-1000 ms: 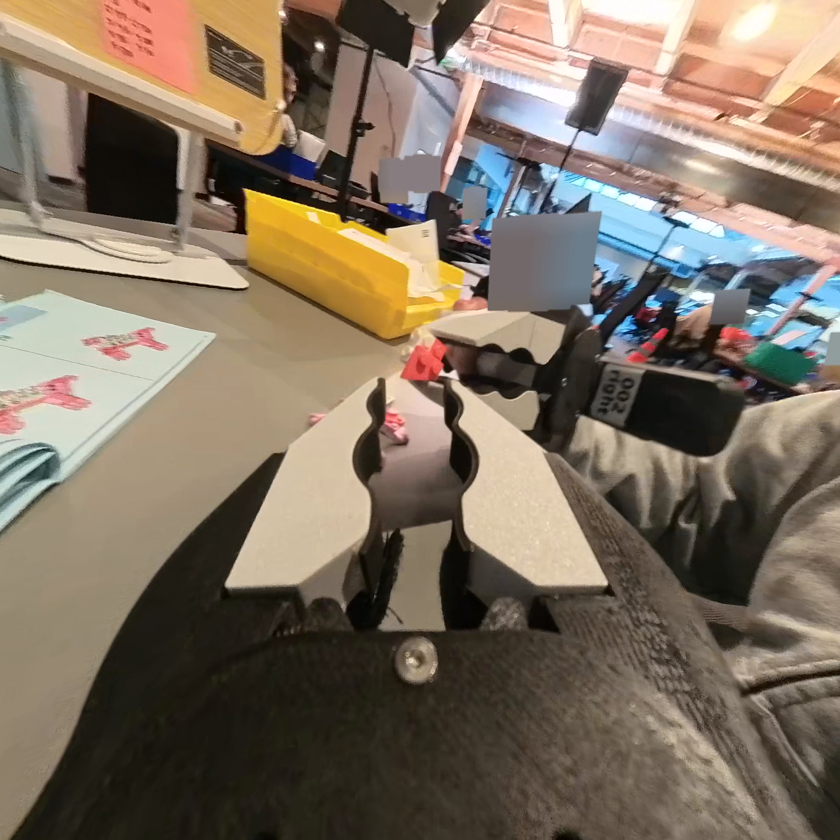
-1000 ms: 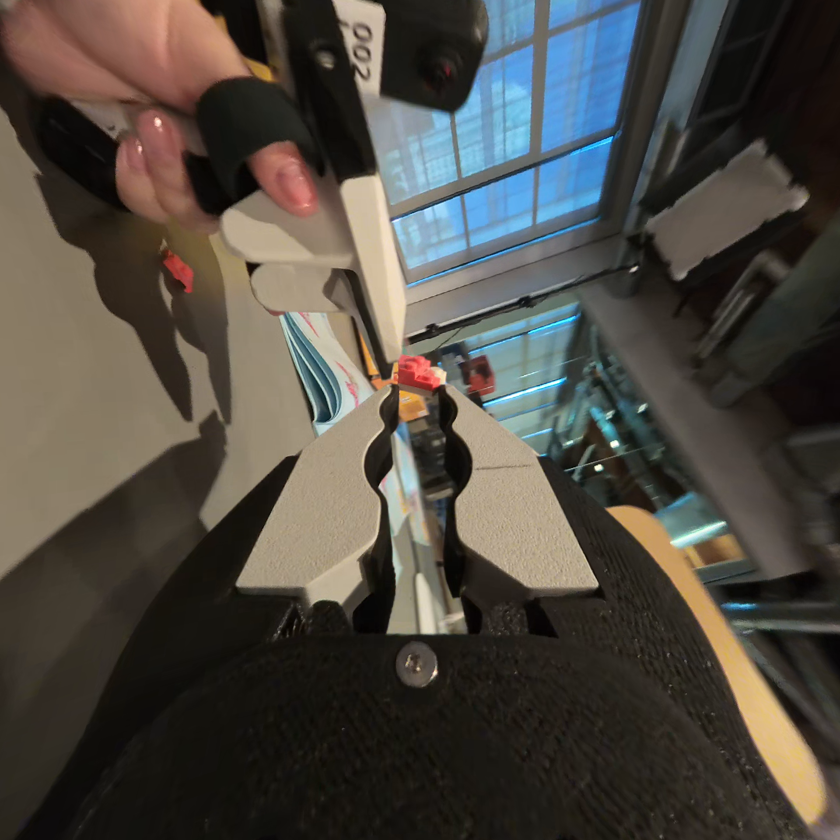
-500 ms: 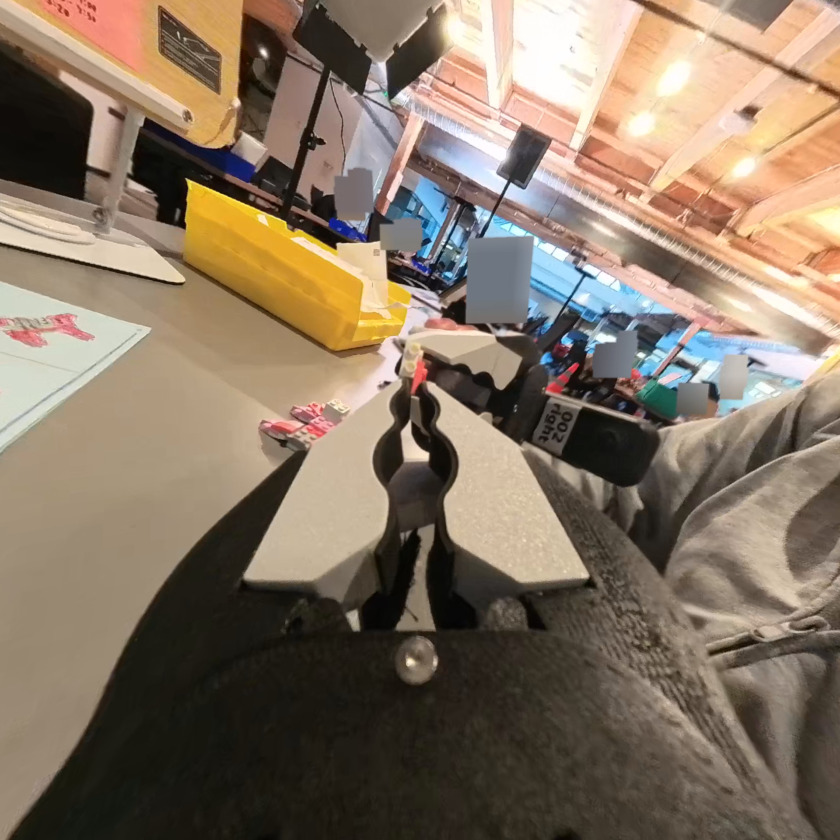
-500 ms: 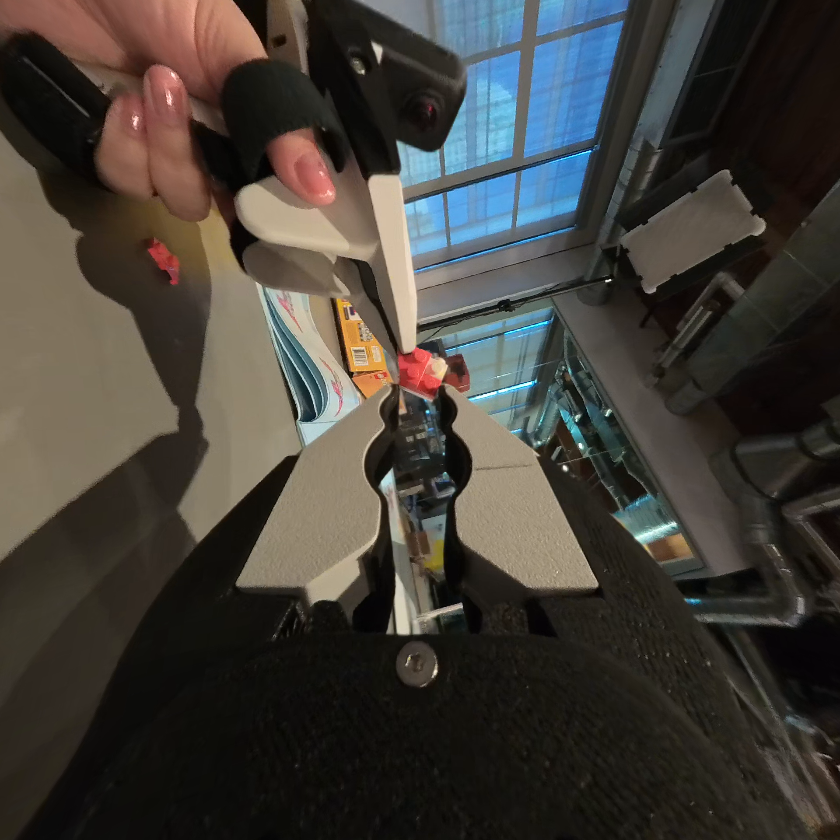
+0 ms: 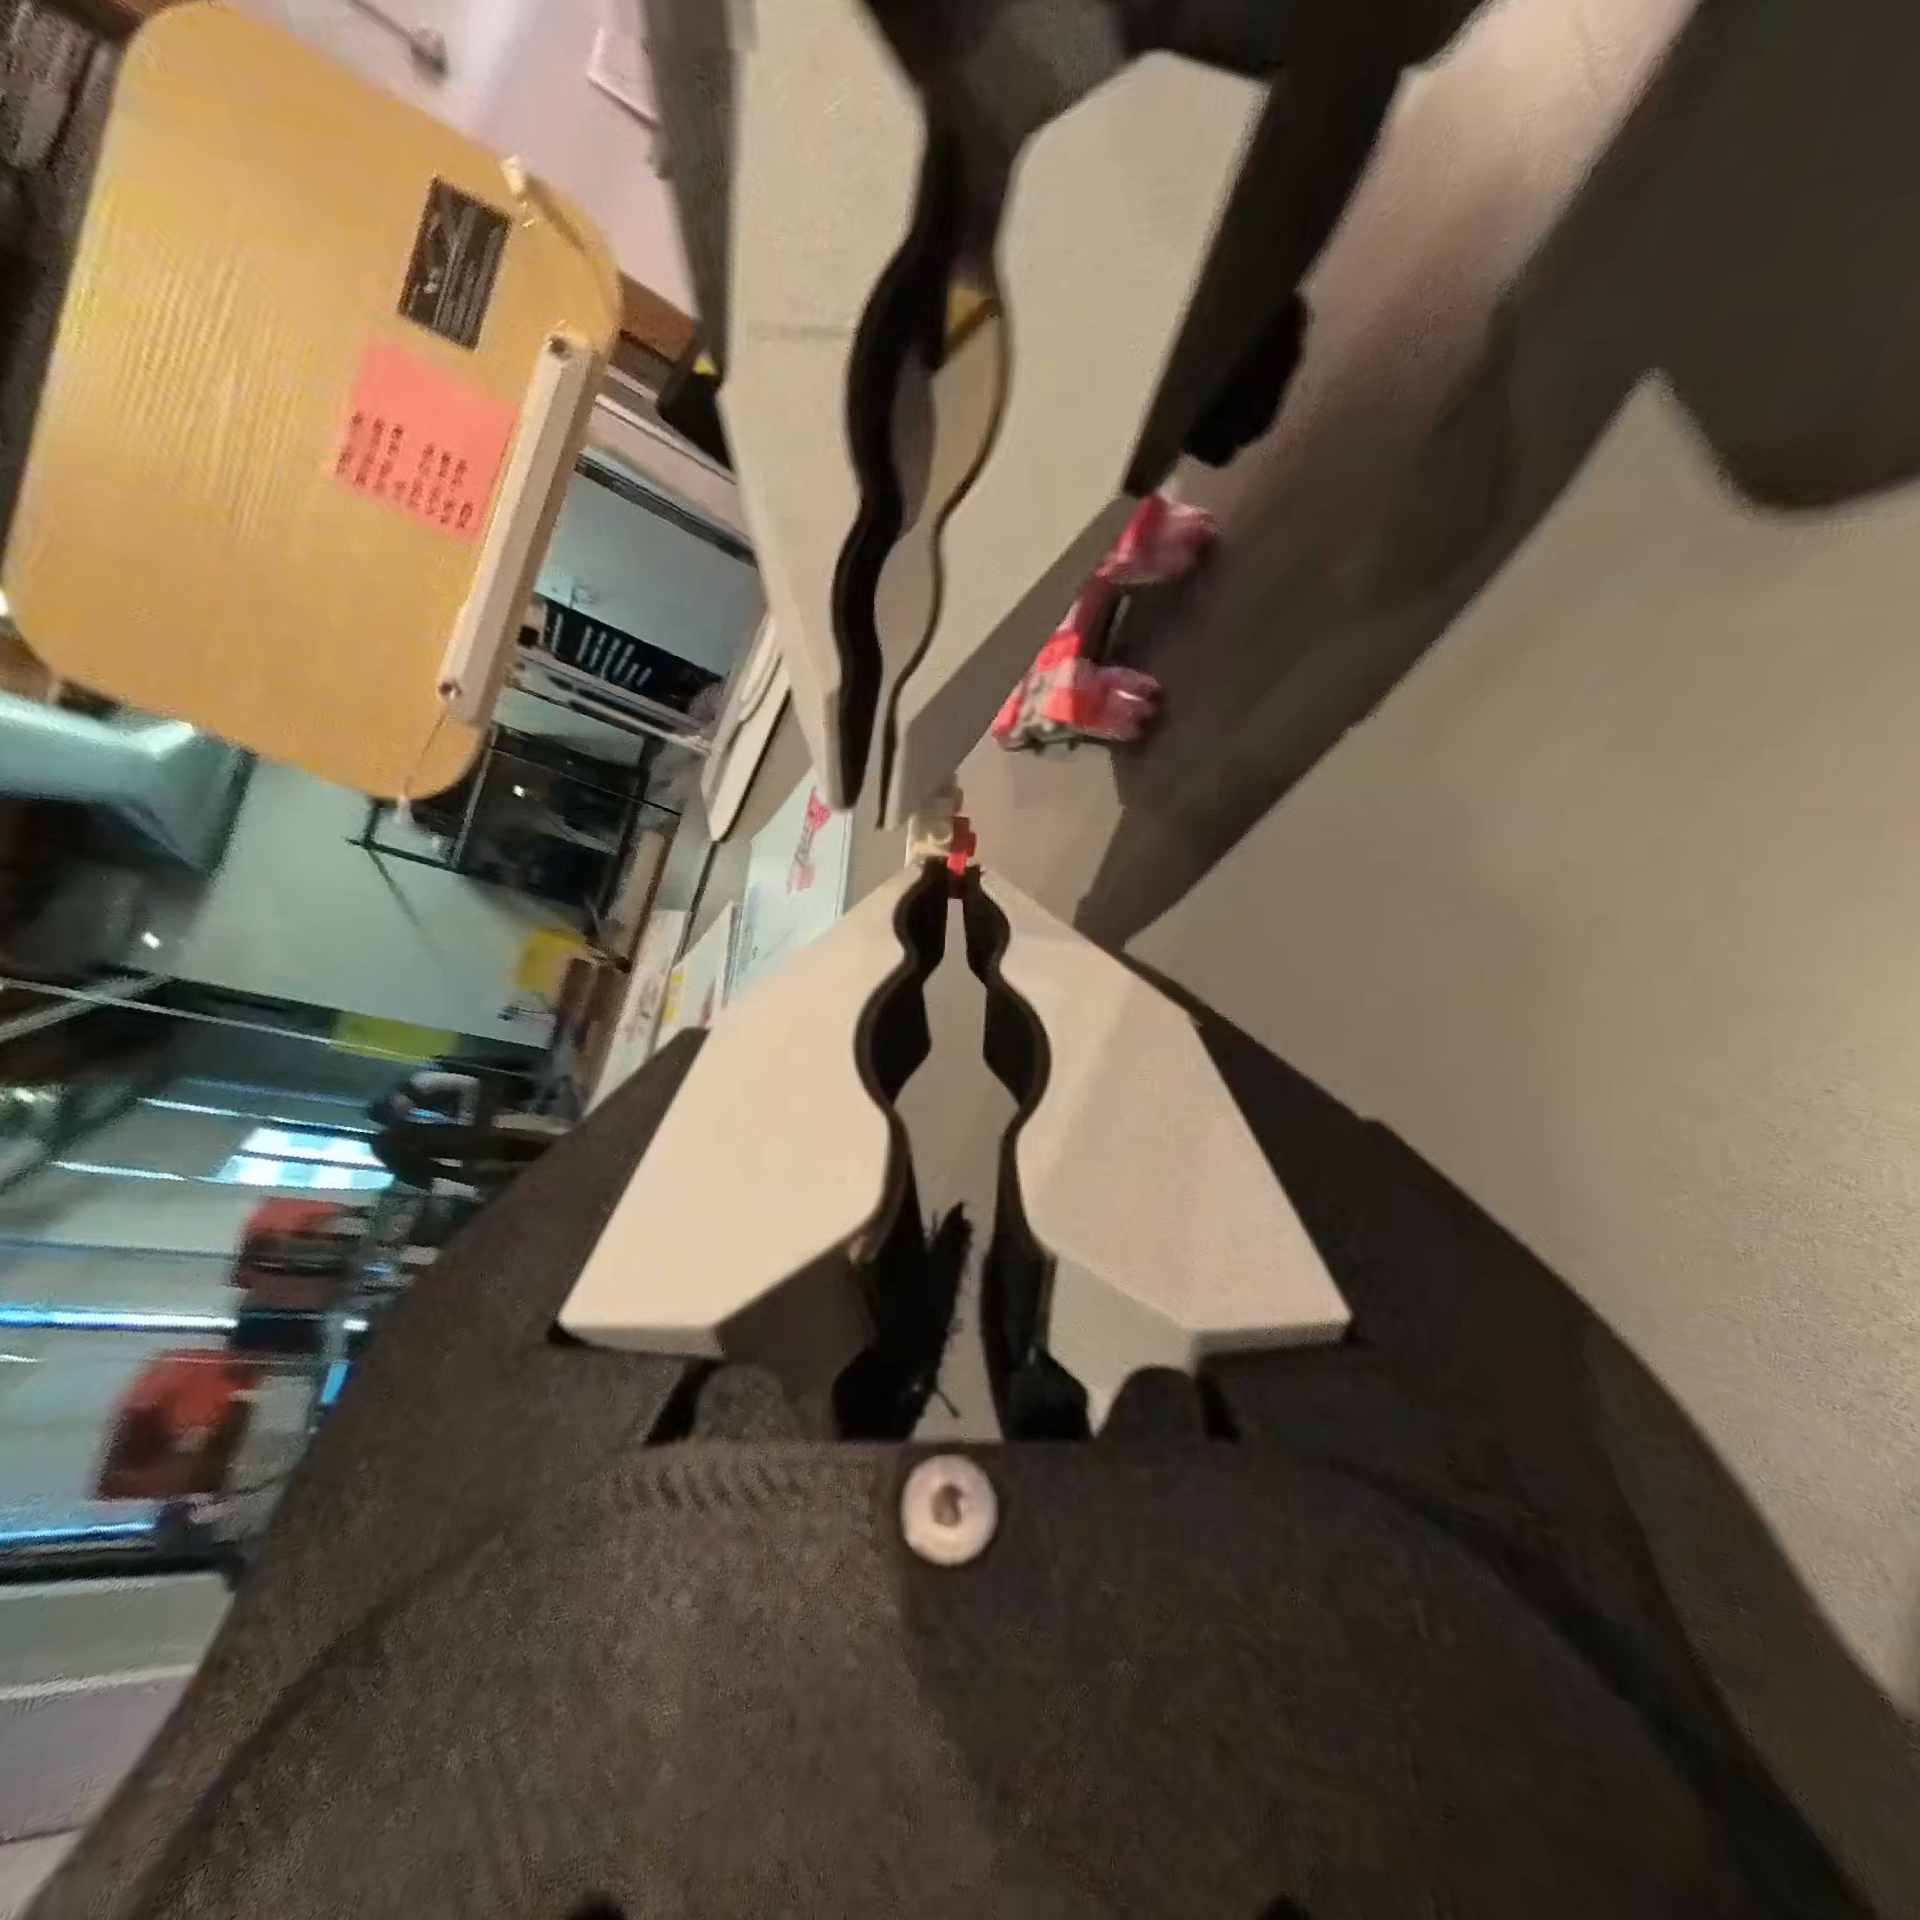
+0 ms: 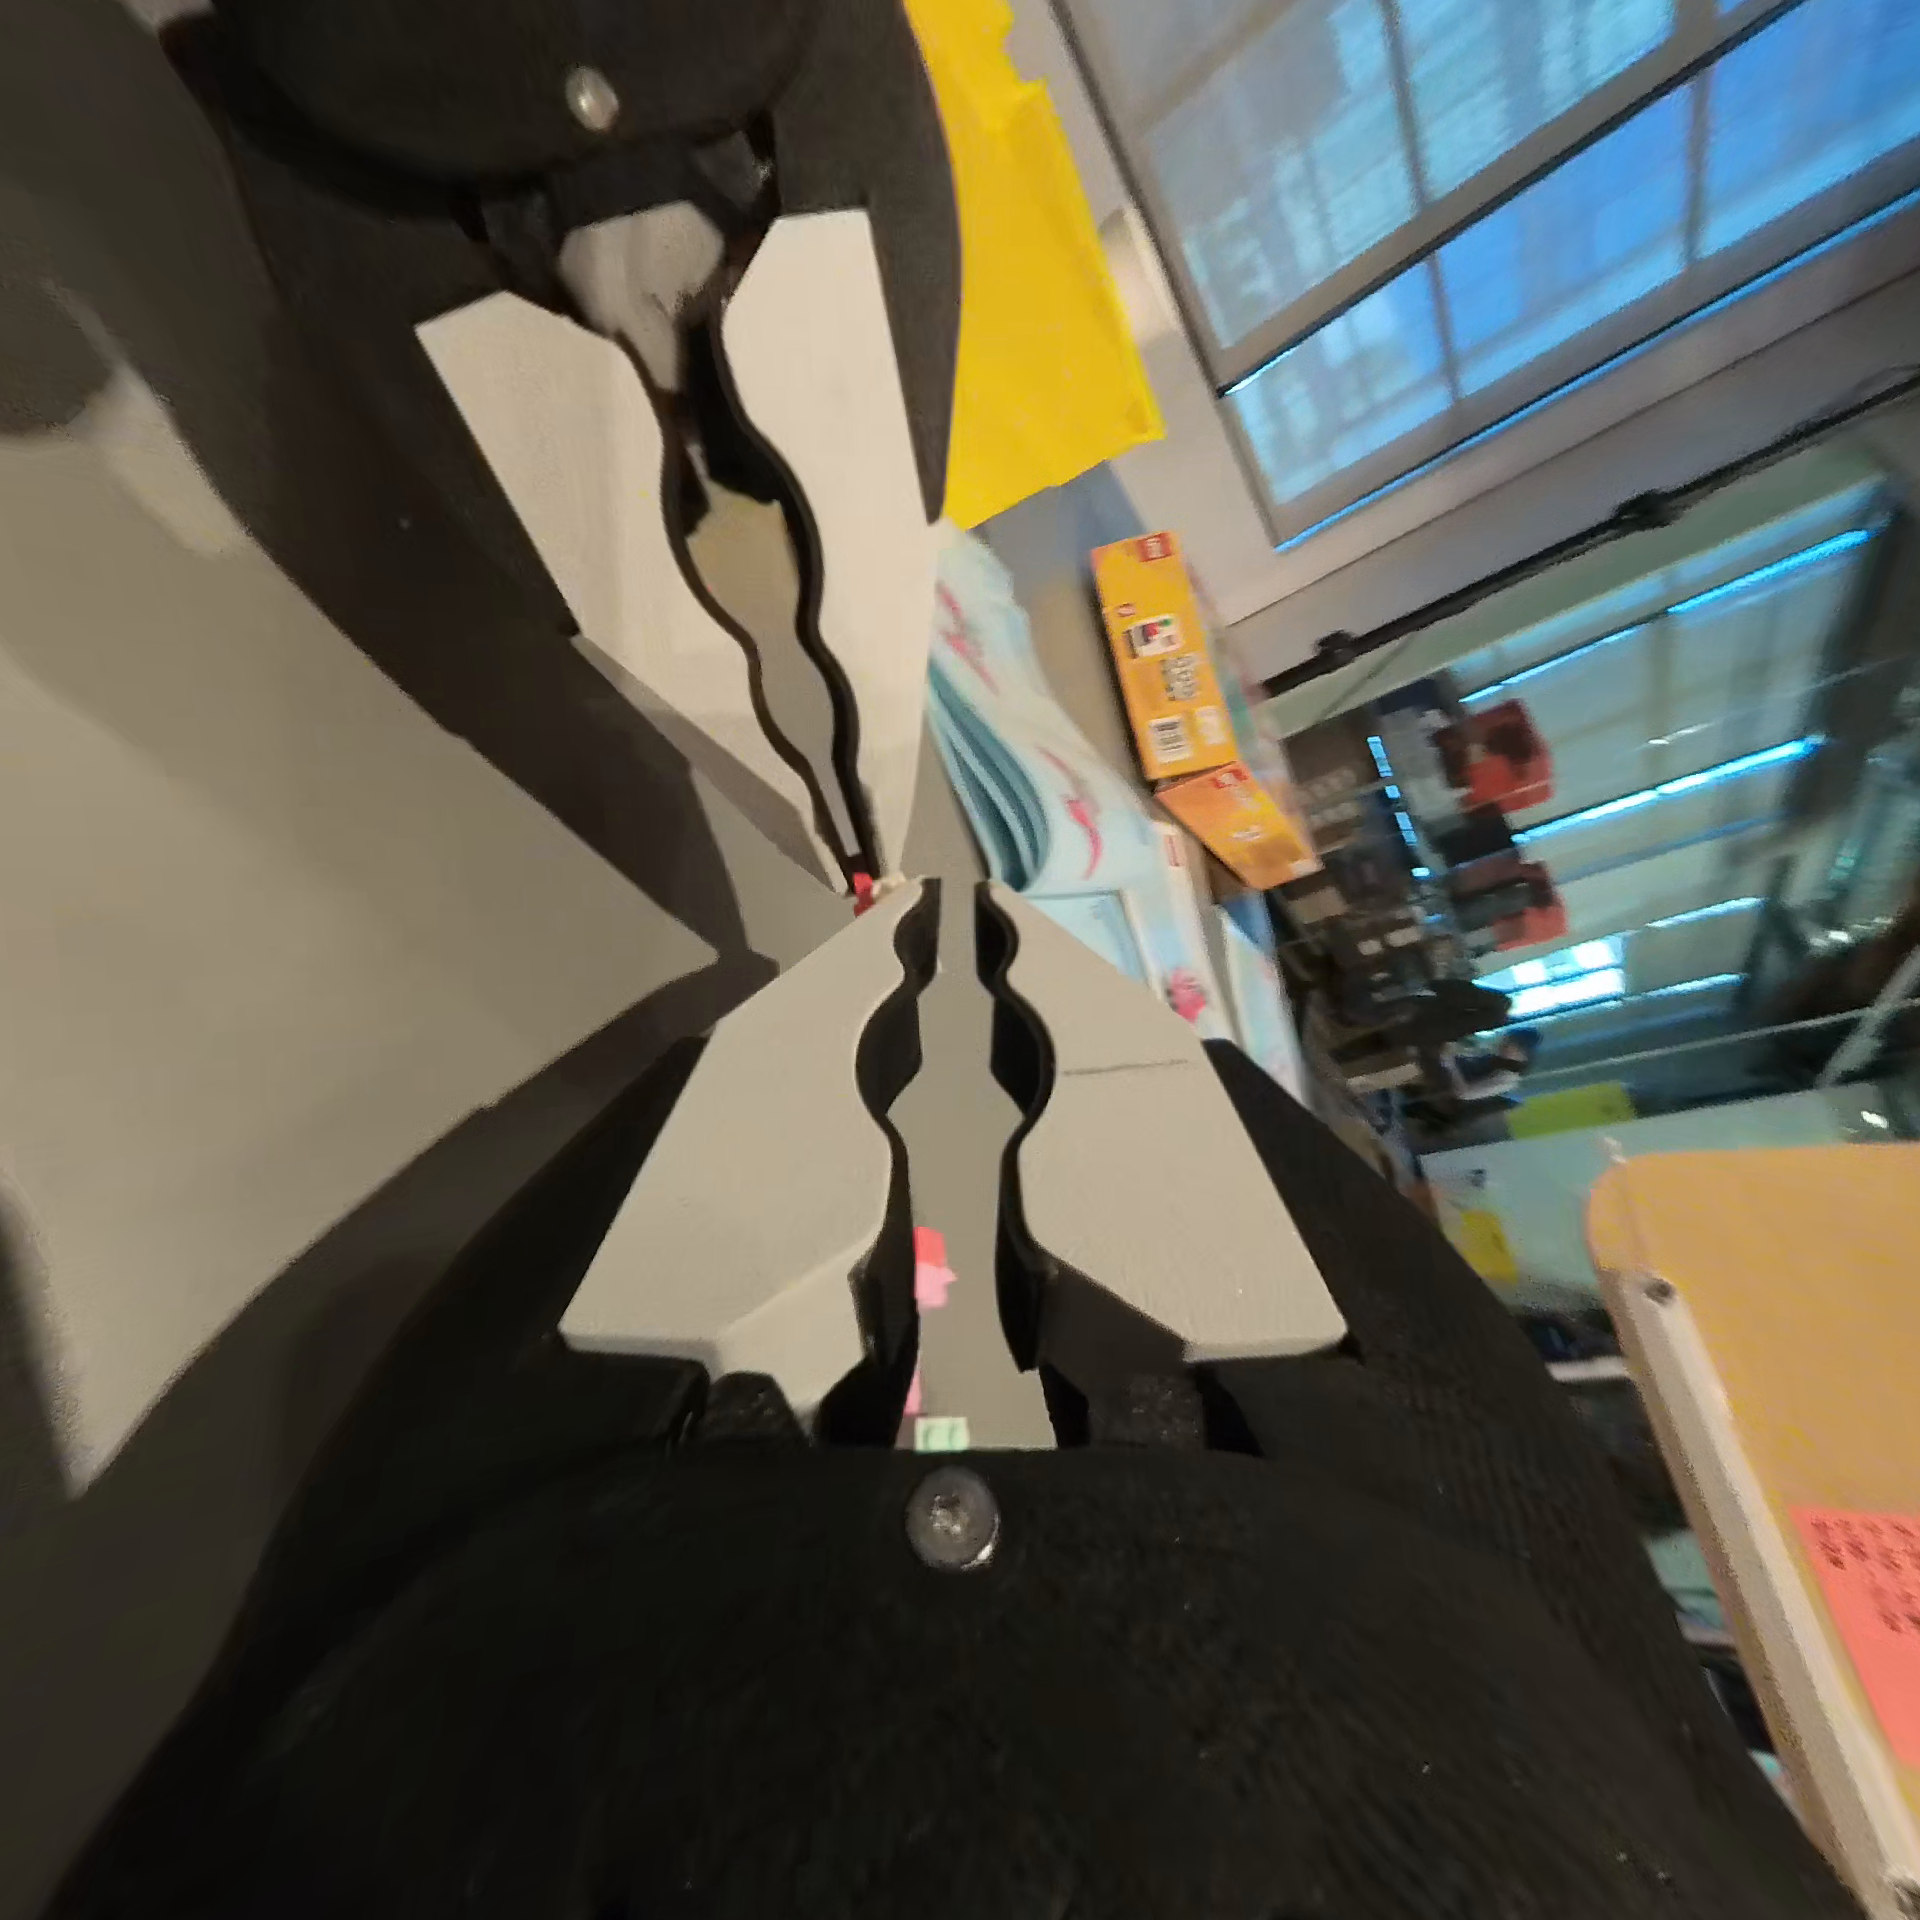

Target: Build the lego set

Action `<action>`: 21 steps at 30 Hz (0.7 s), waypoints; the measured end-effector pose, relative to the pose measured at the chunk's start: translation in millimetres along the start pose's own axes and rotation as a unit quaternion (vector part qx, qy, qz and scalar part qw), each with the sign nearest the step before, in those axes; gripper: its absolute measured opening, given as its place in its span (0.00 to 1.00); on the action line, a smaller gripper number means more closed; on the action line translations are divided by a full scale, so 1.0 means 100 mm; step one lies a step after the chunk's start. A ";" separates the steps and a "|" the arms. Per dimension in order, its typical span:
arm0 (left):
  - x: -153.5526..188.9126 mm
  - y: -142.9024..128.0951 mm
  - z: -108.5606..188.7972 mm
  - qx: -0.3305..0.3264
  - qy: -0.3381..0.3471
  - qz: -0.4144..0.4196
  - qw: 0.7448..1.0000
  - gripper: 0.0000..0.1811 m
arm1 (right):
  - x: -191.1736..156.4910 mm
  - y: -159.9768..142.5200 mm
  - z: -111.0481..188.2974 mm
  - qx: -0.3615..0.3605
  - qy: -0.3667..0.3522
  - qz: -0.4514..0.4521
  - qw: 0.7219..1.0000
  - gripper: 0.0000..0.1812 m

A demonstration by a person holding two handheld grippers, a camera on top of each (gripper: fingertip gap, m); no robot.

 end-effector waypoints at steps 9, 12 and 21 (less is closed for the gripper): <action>0.05 -0.04 -0.03 -0.034 0.000 -0.040 0.999 0.02 | -0.14 -0.14 -0.02 -0.064 0.074 -0.013 0.995 0.08; 0.10 -0.06 -0.02 -0.043 -0.004 -0.062 0.997 0.02 | -0.16 -0.14 -0.04 -0.072 0.066 0.012 0.995 0.04; 0.15 -0.06 -0.01 -0.046 -0.007 -0.068 0.997 0.02 | -0.21 -0.10 -0.06 -0.064 0.067 0.037 0.995 0.03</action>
Point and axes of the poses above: each gripper's, where its closed fingertips meet, z back along the fingers, y out of its top, x = y × z across the jaws, the point moved 5 cm from there along z, back along the fingers, and after that the axes turned 2 degrees about -y, right-handed, at the moved point
